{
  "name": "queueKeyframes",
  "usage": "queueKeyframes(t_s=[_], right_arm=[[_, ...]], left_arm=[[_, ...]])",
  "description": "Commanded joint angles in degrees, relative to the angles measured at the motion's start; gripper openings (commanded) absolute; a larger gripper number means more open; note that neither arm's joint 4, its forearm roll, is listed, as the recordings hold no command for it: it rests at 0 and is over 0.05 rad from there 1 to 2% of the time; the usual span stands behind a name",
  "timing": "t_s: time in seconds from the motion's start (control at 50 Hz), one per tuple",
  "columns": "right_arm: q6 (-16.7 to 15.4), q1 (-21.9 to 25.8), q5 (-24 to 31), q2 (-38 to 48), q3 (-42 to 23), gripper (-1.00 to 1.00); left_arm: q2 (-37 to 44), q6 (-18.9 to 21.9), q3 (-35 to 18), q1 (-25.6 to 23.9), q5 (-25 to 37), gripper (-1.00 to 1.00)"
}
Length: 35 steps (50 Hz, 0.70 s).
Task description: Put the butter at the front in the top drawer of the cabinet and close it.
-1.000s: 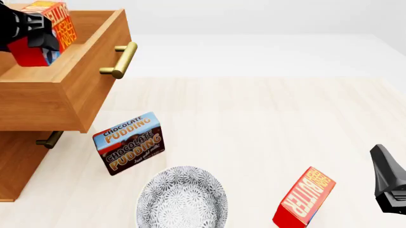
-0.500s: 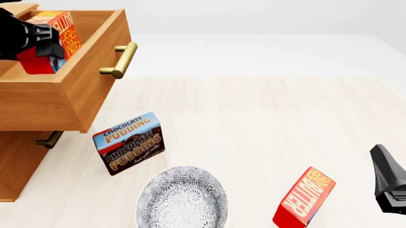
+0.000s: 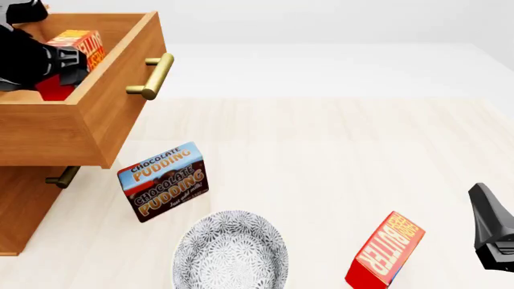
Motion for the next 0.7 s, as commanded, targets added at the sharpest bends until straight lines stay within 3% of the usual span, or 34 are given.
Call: queueKeyframes(t_s=[0.02, 0.52, 0.54, 0.7], right_arm=[[0.1, 0.0, -0.1, 0.0, 0.1, 1.00], [0.1, 0.0, -0.1, 0.0, 0.1, 1.00], [0.1, 0.0, -0.1, 0.0, 0.1, 1.00], [0.1, 0.0, -0.1, 0.0, 0.1, 1.00]], left_arm=[[-0.4, 0.3, 1.3, -0.6, -1.8, -1.00], [-0.6, 0.5, 3.2, -0.7, -2.6, -1.00], [-0.7, 0.7, 2.8, -0.3, -2.3, 1.00], [-1.7, 1.1, 1.5, -0.1, -1.0, 1.00]])
